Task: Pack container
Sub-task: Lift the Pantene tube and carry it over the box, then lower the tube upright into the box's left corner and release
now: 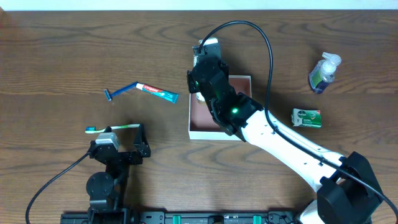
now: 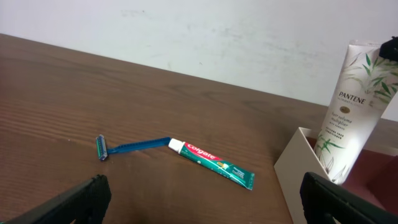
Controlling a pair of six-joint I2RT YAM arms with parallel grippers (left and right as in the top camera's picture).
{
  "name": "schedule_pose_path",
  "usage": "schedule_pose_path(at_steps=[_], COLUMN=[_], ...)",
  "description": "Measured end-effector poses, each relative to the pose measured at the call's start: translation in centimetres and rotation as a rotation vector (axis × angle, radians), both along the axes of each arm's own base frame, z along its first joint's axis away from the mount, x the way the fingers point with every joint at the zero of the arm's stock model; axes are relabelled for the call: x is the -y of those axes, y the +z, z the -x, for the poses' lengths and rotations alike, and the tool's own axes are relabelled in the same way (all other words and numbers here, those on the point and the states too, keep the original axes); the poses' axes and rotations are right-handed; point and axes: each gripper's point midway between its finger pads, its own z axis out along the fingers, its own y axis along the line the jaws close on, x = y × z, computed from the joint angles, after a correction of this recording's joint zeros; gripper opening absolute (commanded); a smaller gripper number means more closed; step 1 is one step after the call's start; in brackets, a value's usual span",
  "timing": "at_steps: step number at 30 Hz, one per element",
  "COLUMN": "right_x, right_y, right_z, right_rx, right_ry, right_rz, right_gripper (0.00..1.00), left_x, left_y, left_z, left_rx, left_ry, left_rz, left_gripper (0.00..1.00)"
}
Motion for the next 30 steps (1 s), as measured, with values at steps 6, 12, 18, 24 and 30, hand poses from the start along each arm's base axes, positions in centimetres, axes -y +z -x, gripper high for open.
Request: schedule_pose_path(at_steps=[6,12,18,24,30], right_x=[-0.2,-0.5,-0.6,-0.5,-0.4], right_y=[0.0,-1.0,-1.9,-2.0,-1.9], right_z=[-0.2,-0.6,-1.0,-1.1,-1.2], right_rx=[0.009,0.004,0.0,0.002,0.007], right_ry=[0.0,-0.004,-0.014,-0.021,-0.03], right_rz=[-0.009,-0.001,0.009,0.013,0.014], right_gripper=[0.01,0.01,0.01,0.01,0.01], left_x=[0.0,0.0,0.0,0.0,0.0], left_y=[0.0,0.0,0.0,0.0,0.0], left_z=[0.0,0.0,0.0,0.0,0.0], left_rx=[0.0,0.0,0.0,0.0,0.0], left_ry=[0.0,0.0,0.0,0.0,0.0], left_rz=[0.0,0.0,0.0,0.0,0.0], left_gripper=[0.98,0.98,0.98,0.98,0.98])
